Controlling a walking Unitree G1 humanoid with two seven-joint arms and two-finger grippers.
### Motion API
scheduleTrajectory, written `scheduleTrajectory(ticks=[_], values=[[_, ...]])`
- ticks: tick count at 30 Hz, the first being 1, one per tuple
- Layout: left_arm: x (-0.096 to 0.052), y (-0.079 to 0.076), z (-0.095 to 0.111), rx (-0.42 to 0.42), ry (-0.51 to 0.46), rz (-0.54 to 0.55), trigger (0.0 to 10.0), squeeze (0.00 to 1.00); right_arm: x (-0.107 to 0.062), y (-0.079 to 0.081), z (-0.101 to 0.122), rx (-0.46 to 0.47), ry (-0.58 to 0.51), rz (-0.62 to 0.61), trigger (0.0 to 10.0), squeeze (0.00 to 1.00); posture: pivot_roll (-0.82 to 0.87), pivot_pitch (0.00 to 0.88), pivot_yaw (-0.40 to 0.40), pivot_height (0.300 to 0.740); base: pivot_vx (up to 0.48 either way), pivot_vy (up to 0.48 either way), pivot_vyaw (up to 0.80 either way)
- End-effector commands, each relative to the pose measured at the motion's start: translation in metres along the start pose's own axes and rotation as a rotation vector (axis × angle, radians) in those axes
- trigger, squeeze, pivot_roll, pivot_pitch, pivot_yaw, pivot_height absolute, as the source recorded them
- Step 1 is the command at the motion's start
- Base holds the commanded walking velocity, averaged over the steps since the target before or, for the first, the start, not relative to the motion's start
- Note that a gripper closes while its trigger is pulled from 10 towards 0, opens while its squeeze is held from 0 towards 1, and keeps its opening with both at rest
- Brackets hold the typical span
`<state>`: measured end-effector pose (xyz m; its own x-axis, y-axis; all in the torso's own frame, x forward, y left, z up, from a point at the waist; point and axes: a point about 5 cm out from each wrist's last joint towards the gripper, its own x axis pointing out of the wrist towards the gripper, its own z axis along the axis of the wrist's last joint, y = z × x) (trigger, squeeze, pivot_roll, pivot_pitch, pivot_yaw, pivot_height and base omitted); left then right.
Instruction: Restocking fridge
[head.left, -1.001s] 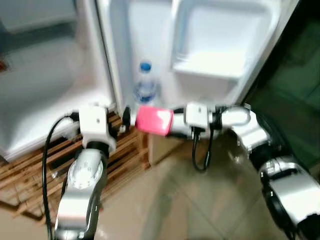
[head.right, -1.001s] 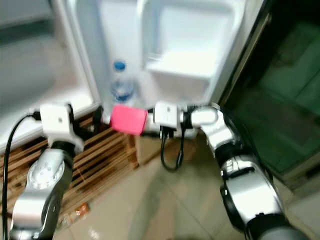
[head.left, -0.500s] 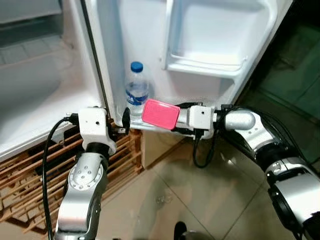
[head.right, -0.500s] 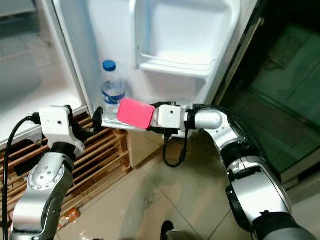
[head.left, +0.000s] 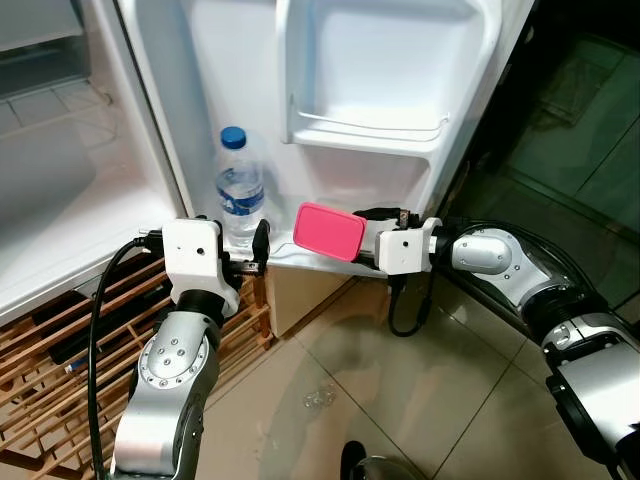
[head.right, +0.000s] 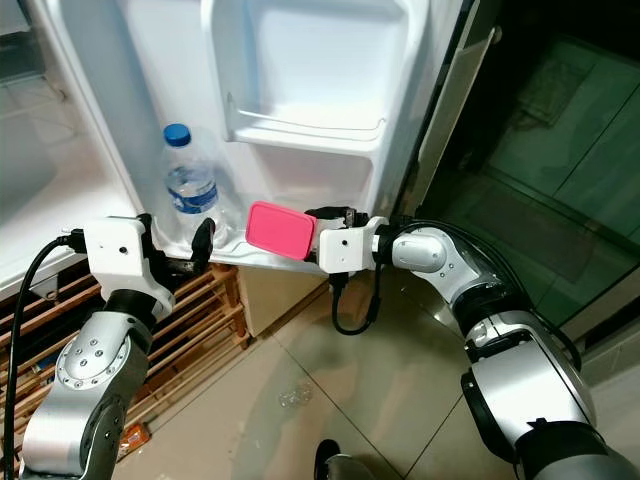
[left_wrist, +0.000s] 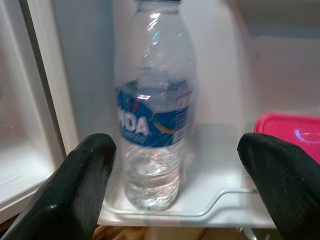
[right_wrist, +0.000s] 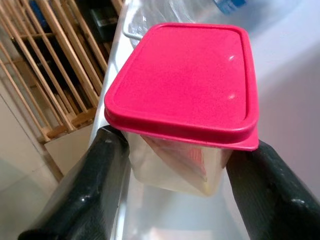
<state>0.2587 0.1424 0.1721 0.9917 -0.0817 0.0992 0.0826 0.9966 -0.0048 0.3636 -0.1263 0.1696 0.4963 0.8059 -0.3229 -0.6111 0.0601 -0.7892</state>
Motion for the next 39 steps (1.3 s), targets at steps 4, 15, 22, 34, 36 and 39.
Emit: scheduleTrajectory(ticks=[4,15,22,34,36,39], values=[[-0.004,0.001,0.002,0.009,0.007,-0.004,10.0,0.00,-0.002,-0.006,-0.011,0.299,0.020,-0.027,0.0,0.00,-0.03,0.137,-0.029,0.740,0.000,0.000,0.00],[-0.004,0.001,0.001,0.007,0.011,-0.007,10.0,0.00,-0.005,-0.027,-0.008,0.533,-0.029,0.021,10.0,1.00,-0.03,0.116,-0.030,0.740,0.000,0.000,0.00],[-0.002,-0.002,0.000,-0.001,0.011,-0.007,10.0,0.00,-0.019,-0.031,-0.009,0.342,0.040,0.145,10.0,1.00,-0.04,0.103,-0.038,0.740,0.000,0.000,0.00],[-0.001,-0.004,-0.001,-0.009,0.013,-0.009,10.0,0.00,-0.022,-0.027,-0.012,0.220,0.107,0.133,10.0,0.00,-0.04,0.094,-0.041,0.740,0.000,0.000,0.00],[-0.001,-0.004,-0.001,-0.009,0.013,-0.009,10.0,0.00,-0.022,-0.029,-0.010,0.222,0.083,0.121,10.0,0.00,-0.04,0.094,-0.042,0.740,0.000,0.000,0.00],[-0.002,-0.004,-0.001,-0.009,0.012,-0.010,10.0,0.00,-0.027,-0.035,-0.005,0.235,0.019,0.089,10.0,0.00,-0.05,0.097,-0.040,0.740,0.000,0.000,0.00]])
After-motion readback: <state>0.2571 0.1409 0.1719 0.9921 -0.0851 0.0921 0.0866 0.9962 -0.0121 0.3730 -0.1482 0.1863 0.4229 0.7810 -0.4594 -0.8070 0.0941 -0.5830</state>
